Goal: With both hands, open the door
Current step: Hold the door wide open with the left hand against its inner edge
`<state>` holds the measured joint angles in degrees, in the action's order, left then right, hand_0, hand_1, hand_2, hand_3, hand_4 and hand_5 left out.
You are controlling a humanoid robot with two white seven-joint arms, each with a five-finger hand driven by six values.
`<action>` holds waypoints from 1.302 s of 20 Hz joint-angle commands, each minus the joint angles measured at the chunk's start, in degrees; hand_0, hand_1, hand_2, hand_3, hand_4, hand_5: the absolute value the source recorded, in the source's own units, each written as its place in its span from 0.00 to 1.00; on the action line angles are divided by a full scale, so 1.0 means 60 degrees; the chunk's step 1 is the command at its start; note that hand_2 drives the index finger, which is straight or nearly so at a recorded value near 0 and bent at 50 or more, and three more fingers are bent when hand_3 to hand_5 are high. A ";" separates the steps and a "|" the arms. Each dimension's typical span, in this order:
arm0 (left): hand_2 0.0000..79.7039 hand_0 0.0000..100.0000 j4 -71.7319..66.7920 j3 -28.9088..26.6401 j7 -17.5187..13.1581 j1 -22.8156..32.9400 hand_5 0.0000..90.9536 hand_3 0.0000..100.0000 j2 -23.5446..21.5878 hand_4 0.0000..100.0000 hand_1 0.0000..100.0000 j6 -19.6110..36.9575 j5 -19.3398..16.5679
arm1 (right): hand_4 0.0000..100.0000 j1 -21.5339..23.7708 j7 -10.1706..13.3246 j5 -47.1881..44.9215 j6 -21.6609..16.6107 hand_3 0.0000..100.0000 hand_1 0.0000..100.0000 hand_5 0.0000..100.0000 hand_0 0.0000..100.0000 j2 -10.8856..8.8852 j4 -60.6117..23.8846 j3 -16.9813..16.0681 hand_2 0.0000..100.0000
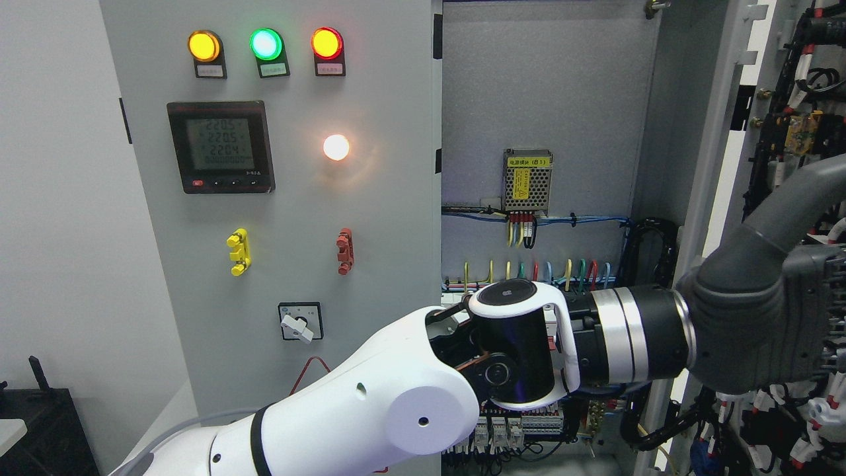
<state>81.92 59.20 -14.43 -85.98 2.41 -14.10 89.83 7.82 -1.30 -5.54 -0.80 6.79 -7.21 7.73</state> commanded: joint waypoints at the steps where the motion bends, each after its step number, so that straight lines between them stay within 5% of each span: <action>1: 0.00 0.00 -0.0410 0.0314 0.0148 0.0003 0.00 0.00 0.0316 0.04 0.00 0.0050 0.0101 | 0.00 0.0000 -0.0003 0.0000 0.0001 0.00 0.00 0.00 0.00 0.0010 0.0000 0.0000 0.00; 11: 0.00 0.00 -0.0939 0.0490 0.0822 0.0018 0.00 0.00 0.0345 0.04 0.00 0.0226 0.0117 | 0.00 0.0000 -0.0003 0.0000 0.0001 0.00 0.00 0.00 0.00 -0.0004 0.0000 0.0000 0.00; 26: 0.00 0.00 -0.0822 0.0403 0.0633 0.0018 0.00 0.00 0.0331 0.04 0.00 0.0138 0.0102 | 0.00 0.0000 -0.0003 0.0000 0.0001 0.00 0.00 0.00 0.00 -0.0004 0.0000 0.0000 0.00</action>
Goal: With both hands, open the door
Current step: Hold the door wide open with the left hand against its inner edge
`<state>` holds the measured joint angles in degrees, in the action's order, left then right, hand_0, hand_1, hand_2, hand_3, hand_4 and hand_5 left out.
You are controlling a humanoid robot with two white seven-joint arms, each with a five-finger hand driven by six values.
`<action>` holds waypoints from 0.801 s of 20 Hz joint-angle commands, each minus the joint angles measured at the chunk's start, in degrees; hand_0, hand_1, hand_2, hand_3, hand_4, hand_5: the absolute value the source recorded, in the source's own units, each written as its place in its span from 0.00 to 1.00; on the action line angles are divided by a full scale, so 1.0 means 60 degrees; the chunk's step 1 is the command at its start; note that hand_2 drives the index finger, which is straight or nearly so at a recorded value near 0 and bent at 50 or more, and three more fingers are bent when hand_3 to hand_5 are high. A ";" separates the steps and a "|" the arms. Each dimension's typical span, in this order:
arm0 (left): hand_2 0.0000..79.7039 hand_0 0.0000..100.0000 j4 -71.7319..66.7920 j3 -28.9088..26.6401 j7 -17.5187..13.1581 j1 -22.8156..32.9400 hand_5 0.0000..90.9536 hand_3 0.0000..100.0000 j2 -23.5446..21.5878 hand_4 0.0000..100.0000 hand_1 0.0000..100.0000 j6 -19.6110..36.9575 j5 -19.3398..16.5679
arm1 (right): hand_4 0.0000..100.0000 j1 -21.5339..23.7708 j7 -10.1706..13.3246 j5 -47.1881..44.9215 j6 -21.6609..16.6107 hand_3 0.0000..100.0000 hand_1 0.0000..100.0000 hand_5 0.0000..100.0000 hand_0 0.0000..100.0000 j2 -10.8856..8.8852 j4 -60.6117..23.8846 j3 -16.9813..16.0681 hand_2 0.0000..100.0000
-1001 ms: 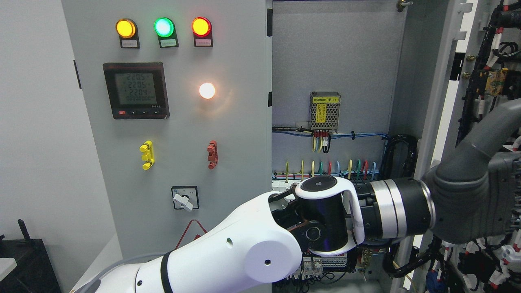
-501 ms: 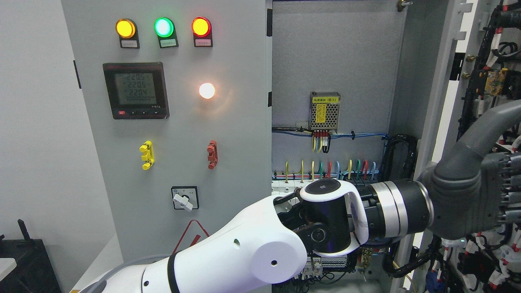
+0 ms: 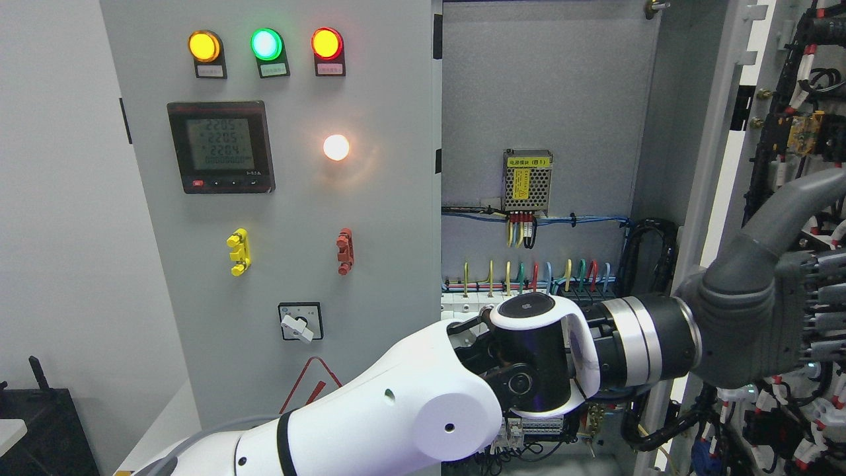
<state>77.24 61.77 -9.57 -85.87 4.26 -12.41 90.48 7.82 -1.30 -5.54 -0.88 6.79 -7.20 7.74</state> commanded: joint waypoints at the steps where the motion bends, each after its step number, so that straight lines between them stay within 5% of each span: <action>1: 0.00 0.00 -0.0041 -0.0056 -0.0278 0.0000 0.00 0.00 0.0007 0.04 0.00 -0.0173 -0.0006 | 0.00 0.0000 -0.0003 0.0000 0.0015 0.00 0.00 0.00 0.00 -0.0004 0.0000 0.0000 0.00; 6: 0.00 0.00 0.0353 -0.0349 -0.0499 0.0000 0.00 0.00 -0.0240 0.04 0.00 -0.0305 -0.0021 | 0.00 0.0000 -0.0003 0.0000 0.0015 0.00 0.00 0.00 0.00 -0.0004 0.0000 0.0000 0.00; 10: 0.00 0.00 0.1231 -0.0349 -0.0572 0.0073 0.00 0.00 -0.1265 0.04 0.00 -0.0320 0.0081 | 0.00 0.0000 -0.0003 0.0000 0.0015 0.00 0.00 0.00 0.00 0.0011 0.0000 0.0000 0.00; 16: 0.00 0.00 0.2096 -0.0334 -0.1391 0.0790 0.00 0.00 -0.3226 0.04 0.00 -0.0320 0.0140 | 0.00 0.0000 -0.0003 0.0000 0.0015 0.00 0.00 0.00 0.00 -0.0004 0.0000 0.0000 0.00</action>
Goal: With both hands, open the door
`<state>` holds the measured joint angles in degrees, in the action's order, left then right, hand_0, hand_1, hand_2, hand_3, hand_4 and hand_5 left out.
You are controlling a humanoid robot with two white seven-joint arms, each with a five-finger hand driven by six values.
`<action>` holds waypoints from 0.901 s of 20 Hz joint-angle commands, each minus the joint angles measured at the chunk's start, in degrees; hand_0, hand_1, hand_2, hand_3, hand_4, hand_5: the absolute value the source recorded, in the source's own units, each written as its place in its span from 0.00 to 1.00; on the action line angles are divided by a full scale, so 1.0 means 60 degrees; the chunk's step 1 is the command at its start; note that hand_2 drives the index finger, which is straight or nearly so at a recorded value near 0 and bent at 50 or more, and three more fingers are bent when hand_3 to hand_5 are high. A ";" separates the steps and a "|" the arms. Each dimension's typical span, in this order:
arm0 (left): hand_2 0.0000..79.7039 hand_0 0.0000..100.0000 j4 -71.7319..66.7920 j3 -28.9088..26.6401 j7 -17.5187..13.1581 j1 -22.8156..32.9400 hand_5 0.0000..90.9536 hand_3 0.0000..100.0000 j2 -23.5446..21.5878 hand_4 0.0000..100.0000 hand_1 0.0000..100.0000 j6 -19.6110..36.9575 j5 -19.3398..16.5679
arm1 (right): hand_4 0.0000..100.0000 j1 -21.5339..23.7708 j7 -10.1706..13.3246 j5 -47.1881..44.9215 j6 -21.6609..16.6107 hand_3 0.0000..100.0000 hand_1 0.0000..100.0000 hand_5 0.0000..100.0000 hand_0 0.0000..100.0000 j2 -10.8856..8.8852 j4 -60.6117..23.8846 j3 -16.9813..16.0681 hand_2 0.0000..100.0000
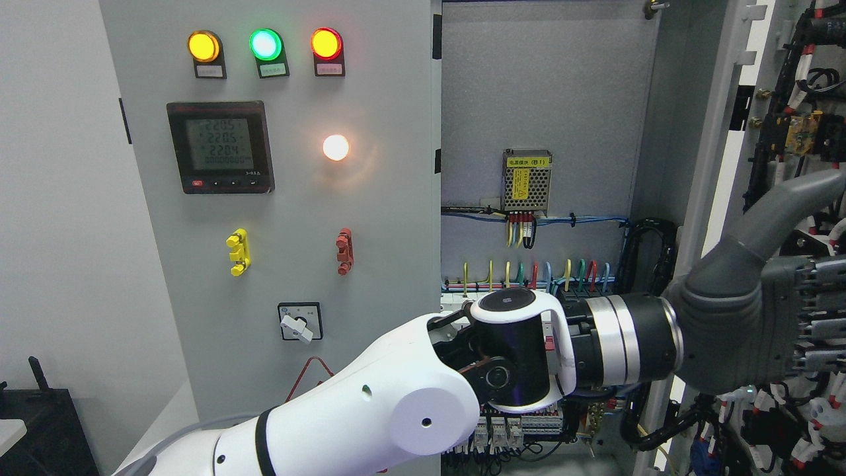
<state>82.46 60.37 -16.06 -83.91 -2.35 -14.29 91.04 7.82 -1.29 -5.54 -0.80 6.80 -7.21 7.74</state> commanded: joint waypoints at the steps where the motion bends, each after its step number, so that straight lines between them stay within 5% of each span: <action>1: 0.00 0.00 0.1417 -0.0101 -0.0355 0.0595 0.00 0.00 -0.2476 0.04 0.00 0.0009 0.0046 | 0.00 0.0000 -0.0006 0.0000 -0.0014 0.00 0.00 0.00 0.00 -0.0005 0.0001 0.0000 0.00; 7: 0.00 0.00 0.2823 -0.0203 -0.0442 0.1415 0.00 0.00 -0.4645 0.04 0.00 -0.0005 0.0061 | 0.00 0.0000 -0.0006 0.0000 0.0001 0.00 0.00 0.00 0.00 0.0010 0.0001 0.0014 0.00; 14: 0.00 0.00 0.3411 -0.0715 -0.0574 0.2660 0.00 0.00 -0.6316 0.04 0.00 -0.0093 0.0046 | 0.00 0.0000 -0.0006 0.0000 0.0001 0.00 0.00 0.00 0.00 -0.0004 0.0001 0.0000 0.00; 18: 0.00 0.00 0.3425 -0.1023 -0.1160 0.3393 0.00 0.00 -0.7209 0.04 0.00 -0.0108 0.0017 | 0.00 0.0000 -0.0006 0.0000 0.0001 0.00 0.00 0.00 0.00 -0.0005 0.0001 0.0000 0.00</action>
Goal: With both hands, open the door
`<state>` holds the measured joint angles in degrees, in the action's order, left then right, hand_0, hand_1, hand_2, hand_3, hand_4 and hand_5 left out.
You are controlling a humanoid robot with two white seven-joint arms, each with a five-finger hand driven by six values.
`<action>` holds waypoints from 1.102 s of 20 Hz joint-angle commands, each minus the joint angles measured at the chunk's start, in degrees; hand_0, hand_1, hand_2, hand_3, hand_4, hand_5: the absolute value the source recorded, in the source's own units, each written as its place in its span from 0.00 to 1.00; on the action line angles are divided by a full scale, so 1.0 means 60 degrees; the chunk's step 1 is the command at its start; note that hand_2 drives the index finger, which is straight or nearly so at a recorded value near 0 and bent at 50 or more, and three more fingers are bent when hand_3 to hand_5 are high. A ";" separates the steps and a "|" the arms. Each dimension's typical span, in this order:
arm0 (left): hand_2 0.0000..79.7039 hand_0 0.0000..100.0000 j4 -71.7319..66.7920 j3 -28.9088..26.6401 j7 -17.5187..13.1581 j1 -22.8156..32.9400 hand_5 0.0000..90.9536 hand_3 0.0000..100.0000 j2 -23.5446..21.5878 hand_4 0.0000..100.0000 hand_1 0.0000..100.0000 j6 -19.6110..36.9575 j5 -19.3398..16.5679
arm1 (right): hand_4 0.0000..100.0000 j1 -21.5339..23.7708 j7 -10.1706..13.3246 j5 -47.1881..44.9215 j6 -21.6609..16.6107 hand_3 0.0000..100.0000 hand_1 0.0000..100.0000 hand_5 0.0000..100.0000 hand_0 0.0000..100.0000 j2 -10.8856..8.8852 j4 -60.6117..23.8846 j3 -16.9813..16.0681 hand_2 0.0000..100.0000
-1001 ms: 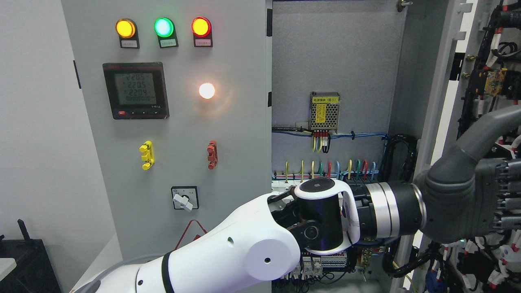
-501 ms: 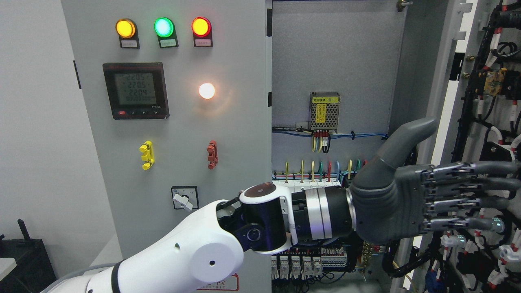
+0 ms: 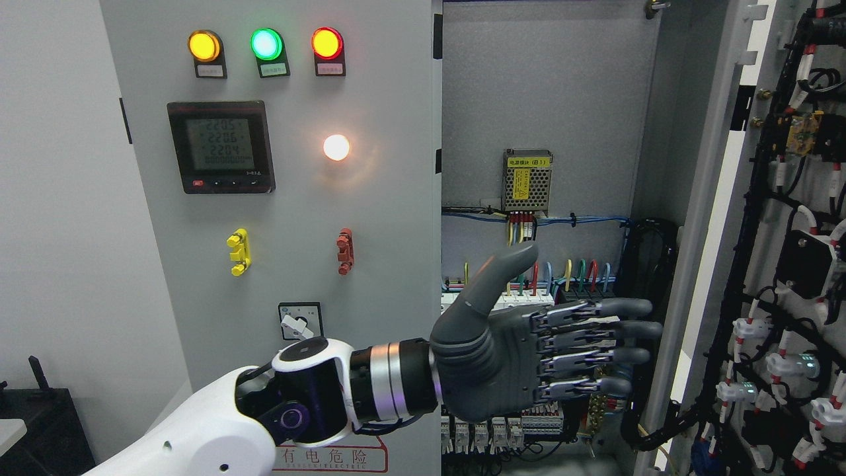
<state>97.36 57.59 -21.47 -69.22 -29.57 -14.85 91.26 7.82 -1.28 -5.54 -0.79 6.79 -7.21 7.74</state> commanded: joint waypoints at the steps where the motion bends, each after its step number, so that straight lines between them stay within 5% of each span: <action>1: 0.00 0.00 0.0928 -0.0603 -0.0289 0.1134 0.00 0.00 -0.2862 0.04 0.00 -0.0015 -0.0063 | 0.00 0.0001 -0.0007 0.0000 0.0000 0.00 0.00 0.00 0.00 -0.0004 0.0000 0.0000 0.00; 9: 0.00 0.00 0.0986 -0.0853 -0.0800 0.2892 0.00 0.00 -0.4678 0.04 0.00 0.0000 -0.0180 | 0.00 0.0001 -0.0007 0.0000 0.0000 0.00 0.00 0.00 0.00 -0.0004 0.0000 0.0000 0.00; 22: 0.00 0.00 0.0884 -0.1014 -0.1431 0.6948 0.00 0.00 -0.6438 0.04 0.00 0.0190 -0.2142 | 0.00 0.0001 -0.0007 0.0000 0.0000 0.00 0.00 0.00 0.00 -0.0004 0.0000 0.0000 0.00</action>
<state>102.26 53.04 -29.41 -37.99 -58.05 -14.03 82.94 7.82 -1.08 -5.54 -0.87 6.78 -7.21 7.74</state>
